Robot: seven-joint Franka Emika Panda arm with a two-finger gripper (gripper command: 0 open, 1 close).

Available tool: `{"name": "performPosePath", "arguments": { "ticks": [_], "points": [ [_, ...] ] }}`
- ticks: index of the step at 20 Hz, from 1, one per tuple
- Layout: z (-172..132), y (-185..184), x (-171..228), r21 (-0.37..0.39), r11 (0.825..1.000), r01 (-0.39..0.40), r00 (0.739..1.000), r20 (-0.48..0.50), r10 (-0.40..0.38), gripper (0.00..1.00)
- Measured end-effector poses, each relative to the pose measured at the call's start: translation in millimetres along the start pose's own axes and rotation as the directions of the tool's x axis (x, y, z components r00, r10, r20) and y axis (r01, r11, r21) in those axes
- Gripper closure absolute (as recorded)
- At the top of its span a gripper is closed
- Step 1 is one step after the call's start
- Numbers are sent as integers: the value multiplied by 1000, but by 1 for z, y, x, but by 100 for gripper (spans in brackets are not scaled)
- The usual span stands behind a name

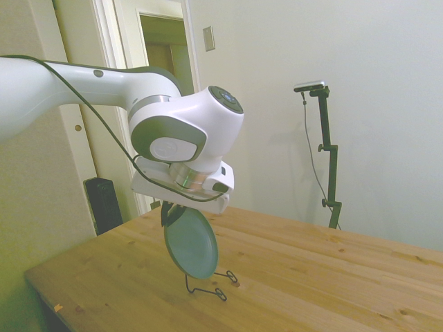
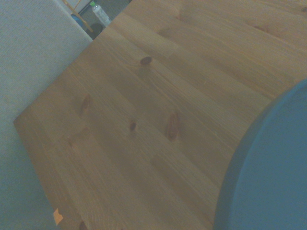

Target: Load the plate

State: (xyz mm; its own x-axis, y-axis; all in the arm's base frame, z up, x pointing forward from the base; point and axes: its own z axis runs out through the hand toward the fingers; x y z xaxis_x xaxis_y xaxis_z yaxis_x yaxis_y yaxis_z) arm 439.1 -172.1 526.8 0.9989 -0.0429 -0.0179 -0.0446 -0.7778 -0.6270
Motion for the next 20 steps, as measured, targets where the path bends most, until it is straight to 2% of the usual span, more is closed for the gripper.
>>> {"name": "performPosePath", "arguments": {
  "ticks": [3, 7, 20],
  "points": [
    [1, 3, 6, -2, 1000, -7, 1000, 6, 7, 100],
    [7, 8, 9, 34, 999, -18, 999, 40, 17, 100],
    [3, 30, 16, 111, 994, 5, 996, 84, -14, 100]
  ]
}}
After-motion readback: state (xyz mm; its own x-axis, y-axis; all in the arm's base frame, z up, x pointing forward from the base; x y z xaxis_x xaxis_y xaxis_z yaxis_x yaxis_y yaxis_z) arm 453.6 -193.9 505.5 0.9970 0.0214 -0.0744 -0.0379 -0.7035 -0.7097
